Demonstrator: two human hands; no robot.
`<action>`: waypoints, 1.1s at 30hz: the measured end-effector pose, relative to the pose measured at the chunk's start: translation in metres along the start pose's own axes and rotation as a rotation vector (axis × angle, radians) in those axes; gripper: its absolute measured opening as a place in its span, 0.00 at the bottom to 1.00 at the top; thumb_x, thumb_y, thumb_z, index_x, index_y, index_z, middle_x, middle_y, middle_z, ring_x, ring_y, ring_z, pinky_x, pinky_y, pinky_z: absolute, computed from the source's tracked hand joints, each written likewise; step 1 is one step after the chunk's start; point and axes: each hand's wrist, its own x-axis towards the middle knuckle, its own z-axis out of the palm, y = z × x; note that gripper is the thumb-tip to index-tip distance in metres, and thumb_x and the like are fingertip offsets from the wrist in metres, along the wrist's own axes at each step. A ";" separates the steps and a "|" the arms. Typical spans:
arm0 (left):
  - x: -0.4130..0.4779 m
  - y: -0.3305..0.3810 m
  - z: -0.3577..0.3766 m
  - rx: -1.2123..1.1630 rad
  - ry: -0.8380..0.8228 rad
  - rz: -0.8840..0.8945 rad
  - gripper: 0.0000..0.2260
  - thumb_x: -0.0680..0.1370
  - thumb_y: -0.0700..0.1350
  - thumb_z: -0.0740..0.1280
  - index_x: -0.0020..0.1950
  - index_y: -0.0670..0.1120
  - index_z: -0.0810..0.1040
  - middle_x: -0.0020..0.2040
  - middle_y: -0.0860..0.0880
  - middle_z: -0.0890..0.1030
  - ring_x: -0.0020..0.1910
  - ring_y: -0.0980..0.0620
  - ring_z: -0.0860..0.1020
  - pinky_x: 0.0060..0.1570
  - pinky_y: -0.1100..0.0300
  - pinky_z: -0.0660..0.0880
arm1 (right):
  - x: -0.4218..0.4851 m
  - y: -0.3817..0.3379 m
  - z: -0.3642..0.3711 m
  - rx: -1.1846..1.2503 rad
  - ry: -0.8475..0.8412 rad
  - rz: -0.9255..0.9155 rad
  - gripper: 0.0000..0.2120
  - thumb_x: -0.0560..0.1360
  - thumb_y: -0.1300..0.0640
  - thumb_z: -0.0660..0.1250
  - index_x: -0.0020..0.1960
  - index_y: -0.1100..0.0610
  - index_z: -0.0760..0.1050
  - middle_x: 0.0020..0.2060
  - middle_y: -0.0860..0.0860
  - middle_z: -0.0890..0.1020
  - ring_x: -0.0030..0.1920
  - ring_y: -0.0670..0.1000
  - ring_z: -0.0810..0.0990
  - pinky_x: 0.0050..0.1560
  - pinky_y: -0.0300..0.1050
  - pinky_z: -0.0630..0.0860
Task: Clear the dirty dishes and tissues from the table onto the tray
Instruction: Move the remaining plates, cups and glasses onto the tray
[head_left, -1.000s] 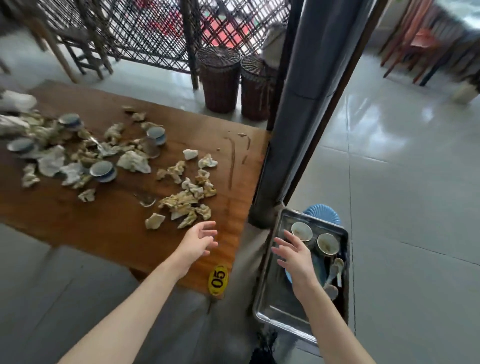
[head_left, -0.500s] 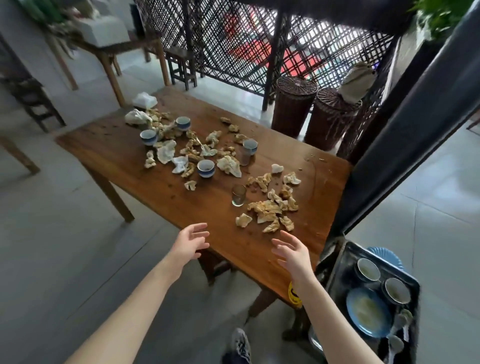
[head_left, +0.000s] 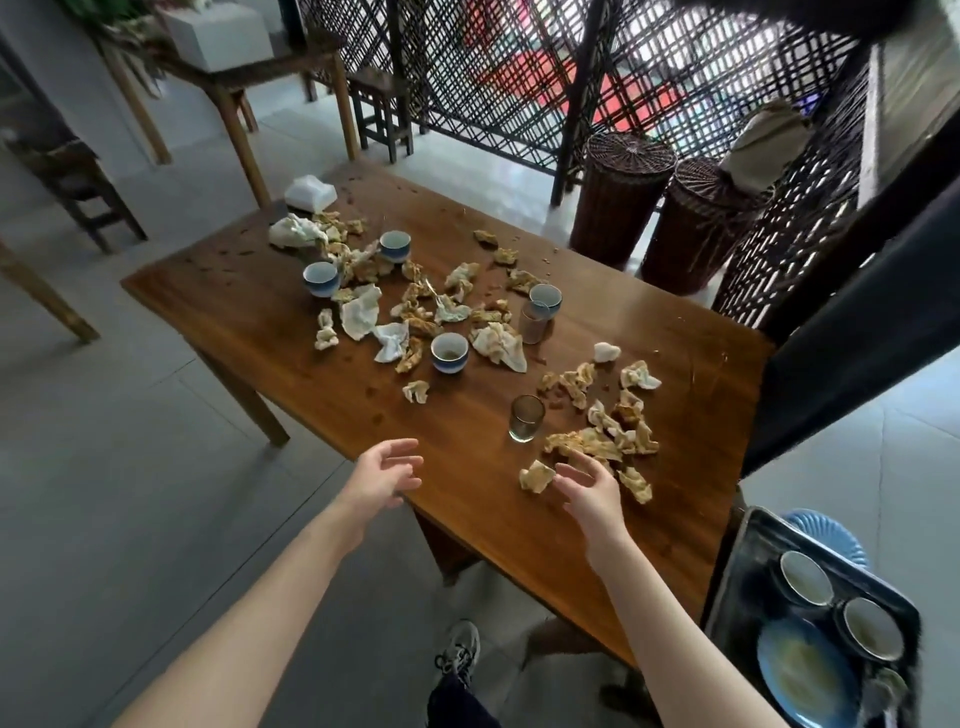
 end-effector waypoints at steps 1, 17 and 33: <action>0.010 0.004 -0.003 0.012 -0.005 -0.002 0.14 0.82 0.40 0.59 0.67 0.49 0.71 0.63 0.48 0.76 0.57 0.49 0.78 0.57 0.53 0.74 | 0.009 -0.001 0.005 0.005 0.010 0.012 0.23 0.74 0.62 0.70 0.66 0.53 0.71 0.53 0.50 0.79 0.52 0.47 0.77 0.39 0.35 0.72; 0.142 0.049 -0.031 0.076 -0.091 -0.106 0.13 0.82 0.41 0.58 0.65 0.50 0.72 0.59 0.49 0.79 0.54 0.51 0.80 0.54 0.54 0.75 | 0.115 0.001 0.077 -0.175 0.150 -0.033 0.31 0.65 0.64 0.77 0.65 0.54 0.71 0.54 0.48 0.76 0.59 0.49 0.73 0.56 0.39 0.69; 0.230 0.084 -0.099 -0.024 -0.084 -0.095 0.13 0.82 0.41 0.59 0.65 0.49 0.72 0.59 0.48 0.78 0.55 0.50 0.79 0.61 0.48 0.73 | 0.143 -0.115 0.205 -0.120 0.095 -0.278 0.27 0.63 0.58 0.80 0.54 0.42 0.70 0.46 0.31 0.73 0.47 0.23 0.71 0.39 0.18 0.67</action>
